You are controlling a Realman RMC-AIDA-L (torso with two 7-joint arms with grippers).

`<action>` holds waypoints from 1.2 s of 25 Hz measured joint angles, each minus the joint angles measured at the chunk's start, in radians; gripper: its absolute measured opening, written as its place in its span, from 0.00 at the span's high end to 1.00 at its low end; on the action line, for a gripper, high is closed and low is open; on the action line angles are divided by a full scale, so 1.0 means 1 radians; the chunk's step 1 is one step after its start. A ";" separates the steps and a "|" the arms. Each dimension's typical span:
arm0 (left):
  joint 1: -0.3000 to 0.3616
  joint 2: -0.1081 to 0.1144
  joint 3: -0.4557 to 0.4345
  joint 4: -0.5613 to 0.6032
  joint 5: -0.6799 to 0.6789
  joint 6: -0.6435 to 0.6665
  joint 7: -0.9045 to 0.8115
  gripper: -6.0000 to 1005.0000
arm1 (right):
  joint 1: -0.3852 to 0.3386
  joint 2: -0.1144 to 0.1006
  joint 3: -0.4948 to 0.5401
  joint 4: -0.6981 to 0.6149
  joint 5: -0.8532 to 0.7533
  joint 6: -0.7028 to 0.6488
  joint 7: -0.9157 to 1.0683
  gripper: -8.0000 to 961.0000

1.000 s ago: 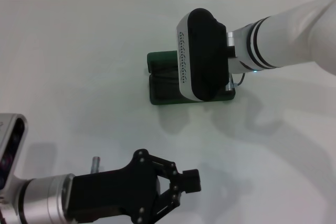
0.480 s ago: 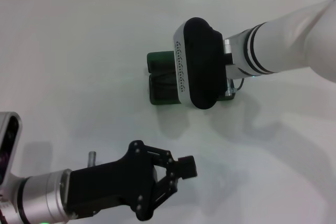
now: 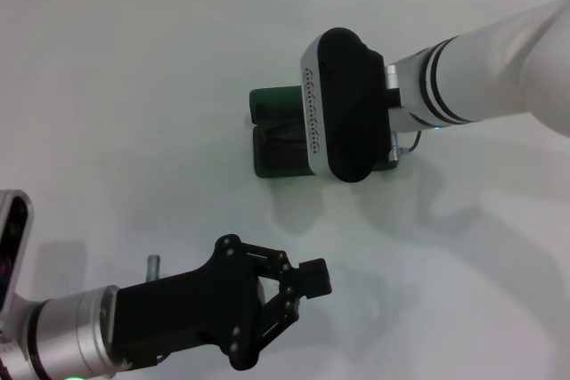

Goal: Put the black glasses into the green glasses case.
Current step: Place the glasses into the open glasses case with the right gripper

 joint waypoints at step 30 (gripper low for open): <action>-0.002 -0.001 0.002 -0.011 -0.008 -0.006 -0.002 0.95 | -0.008 0.000 0.003 -0.008 -0.017 0.001 0.024 0.93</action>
